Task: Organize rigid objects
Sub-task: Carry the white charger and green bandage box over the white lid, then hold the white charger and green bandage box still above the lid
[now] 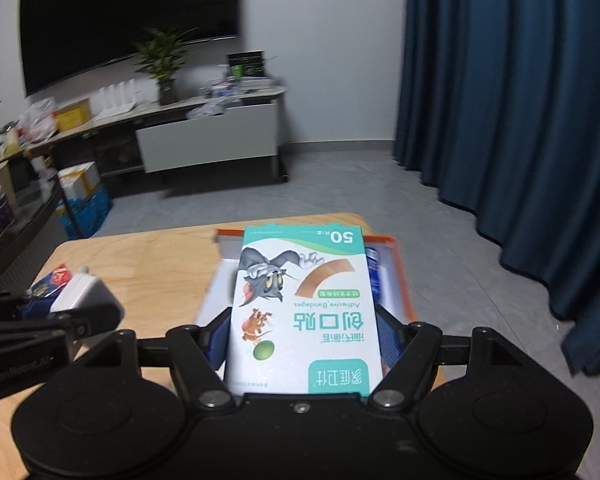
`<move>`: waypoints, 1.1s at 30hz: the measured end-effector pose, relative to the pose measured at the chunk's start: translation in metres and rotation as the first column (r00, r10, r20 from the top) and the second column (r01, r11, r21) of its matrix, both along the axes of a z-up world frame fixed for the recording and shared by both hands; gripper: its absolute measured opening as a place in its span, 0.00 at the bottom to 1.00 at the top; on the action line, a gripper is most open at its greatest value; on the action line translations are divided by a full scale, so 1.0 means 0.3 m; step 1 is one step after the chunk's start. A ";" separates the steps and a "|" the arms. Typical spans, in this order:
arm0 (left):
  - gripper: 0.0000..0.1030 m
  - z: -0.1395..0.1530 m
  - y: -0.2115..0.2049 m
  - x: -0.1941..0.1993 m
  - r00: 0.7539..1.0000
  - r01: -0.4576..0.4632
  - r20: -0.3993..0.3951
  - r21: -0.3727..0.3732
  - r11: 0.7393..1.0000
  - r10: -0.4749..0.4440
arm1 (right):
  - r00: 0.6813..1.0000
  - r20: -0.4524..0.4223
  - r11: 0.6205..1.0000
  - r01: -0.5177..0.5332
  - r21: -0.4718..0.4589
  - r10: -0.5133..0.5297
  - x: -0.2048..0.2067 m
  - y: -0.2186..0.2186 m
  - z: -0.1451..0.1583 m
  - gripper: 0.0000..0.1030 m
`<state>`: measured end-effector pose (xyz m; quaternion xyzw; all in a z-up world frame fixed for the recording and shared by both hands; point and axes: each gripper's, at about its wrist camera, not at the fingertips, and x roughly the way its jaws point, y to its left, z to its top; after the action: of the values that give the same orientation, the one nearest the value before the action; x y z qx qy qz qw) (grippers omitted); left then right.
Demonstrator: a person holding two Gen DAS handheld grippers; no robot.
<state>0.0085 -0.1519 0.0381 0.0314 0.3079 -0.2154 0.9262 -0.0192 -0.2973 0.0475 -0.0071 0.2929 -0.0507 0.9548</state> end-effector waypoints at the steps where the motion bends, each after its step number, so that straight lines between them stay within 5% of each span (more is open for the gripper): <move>1: 0.28 0.003 -0.023 -0.004 1.000 0.013 0.004 0.003 1.000 -0.013 | 1.000 0.000 1.000 0.013 0.005 -0.013 -0.012 -0.019 -0.001 0.81; 9: 0.28 0.018 -0.140 -0.023 0.999 0.044 0.000 0.008 0.999 -0.044 | 0.997 0.042 0.998 0.058 0.029 -0.059 -0.082 -0.122 0.023 0.81; 33: 0.28 0.008 -0.166 -0.072 0.999 0.011 -0.034 0.013 1.000 -0.010 | 0.999 0.016 0.997 0.046 0.066 -0.048 -0.097 -0.143 -0.027 0.81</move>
<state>-0.0131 -0.2016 0.0405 0.0355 0.3250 -0.2186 0.9194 -0.0484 -0.3403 0.0396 0.0314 0.2863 -0.0636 0.9555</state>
